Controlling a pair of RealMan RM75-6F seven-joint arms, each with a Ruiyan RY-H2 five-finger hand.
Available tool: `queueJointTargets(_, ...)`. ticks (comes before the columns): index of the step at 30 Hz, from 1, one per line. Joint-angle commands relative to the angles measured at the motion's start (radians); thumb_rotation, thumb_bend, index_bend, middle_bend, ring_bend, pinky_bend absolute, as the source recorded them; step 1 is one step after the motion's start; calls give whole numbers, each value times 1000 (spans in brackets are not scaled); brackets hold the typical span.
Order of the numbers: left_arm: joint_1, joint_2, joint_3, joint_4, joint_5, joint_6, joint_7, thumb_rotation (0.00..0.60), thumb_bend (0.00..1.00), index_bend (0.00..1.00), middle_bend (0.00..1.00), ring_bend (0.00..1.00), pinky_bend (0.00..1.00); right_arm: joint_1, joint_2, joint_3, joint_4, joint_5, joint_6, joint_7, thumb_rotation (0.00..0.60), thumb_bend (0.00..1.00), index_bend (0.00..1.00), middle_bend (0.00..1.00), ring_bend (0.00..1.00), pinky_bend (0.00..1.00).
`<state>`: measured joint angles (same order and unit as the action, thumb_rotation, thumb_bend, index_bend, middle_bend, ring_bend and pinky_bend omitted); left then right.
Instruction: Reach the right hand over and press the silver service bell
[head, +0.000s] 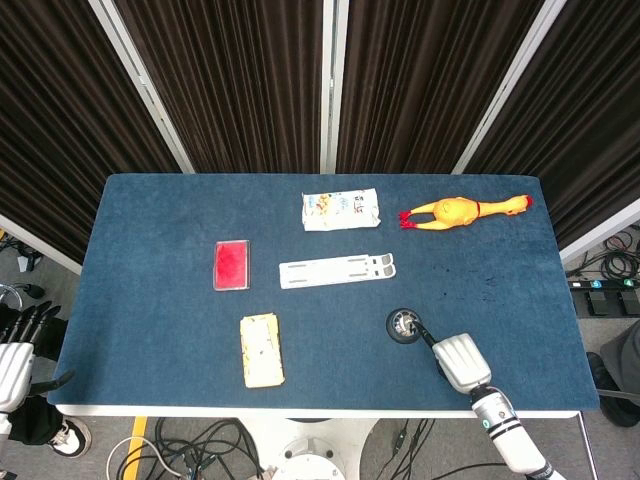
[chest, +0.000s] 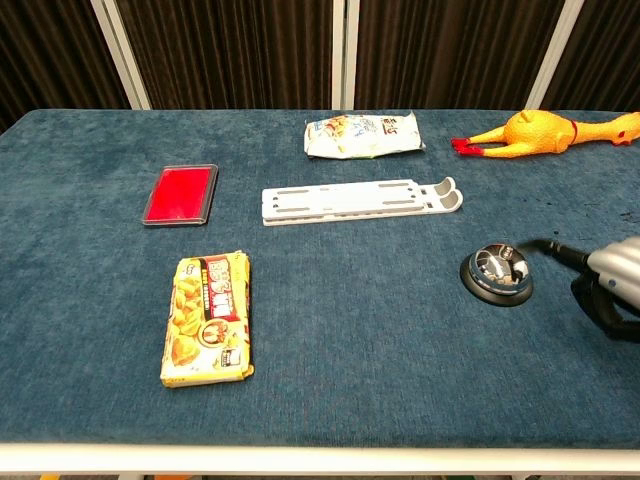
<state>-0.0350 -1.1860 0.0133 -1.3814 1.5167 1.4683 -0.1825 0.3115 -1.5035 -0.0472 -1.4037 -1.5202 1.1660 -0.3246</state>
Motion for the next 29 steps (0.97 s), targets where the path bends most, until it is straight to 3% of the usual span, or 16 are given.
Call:
queueJointTargets(1, 0, 0, 1, 0, 2, 1, 1, 600, 113, 85, 29, 0, 148, -10, 21, 14, -15, -54, 81, 52, 600, 1000, 0, 848, 817, 761)
queueJointTargets(7, -1, 2, 0, -10, 5, 3, 8, 600, 114, 85, 30, 0, 148, -44, 66, 32, -8, -106, 218, 135, 600, 1000, 0, 828, 810, 760)
queueJointTargets(9, -2, 3, 0, -15, 5, 3, 12, 600, 113, 85, 29, 0, 148, -62, 84, 37, 0, -111, 262, 181, 600, 959, 0, 759, 724, 719)
queueJointTargets(11, -3, 3, 0, -20, 7, 2, 17, 600, 114, 85, 30, 0, 148, -85, 112, 44, 7, -96, 297, 221, 600, 816, 0, 571, 520, 563)
queueJointTargets(13, -5, 3, 0, -26, 9, 1, 22, 600, 114, 85, 29, 0, 148, -108, 145, 53, 2, -57, 305, 205, 600, 546, 0, 216, 175, 213)
queueJointTargets(15, -7, 5, 1, -38, 13, 1, 31, 600, 114, 85, 30, 0, 148, -135, 186, 68, -28, 4, 306, 166, 600, 370, 0, 28, 12, 21)
queueJointTargets(22, -10, 22, 2, -71, 28, 11, 57, 600, 114, 85, 29, 0, 148, -194, 238, 85, -42, 124, 291, 189, 600, 204, 0, 0, 0, 0)
queueJointTargets(29, -7, 26, -3, -80, 21, 20, 57, 600, 114, 85, 29, 0, 148, -202, 234, 96, -13, 122, 290, 220, 600, 171, 0, 0, 0, 0)
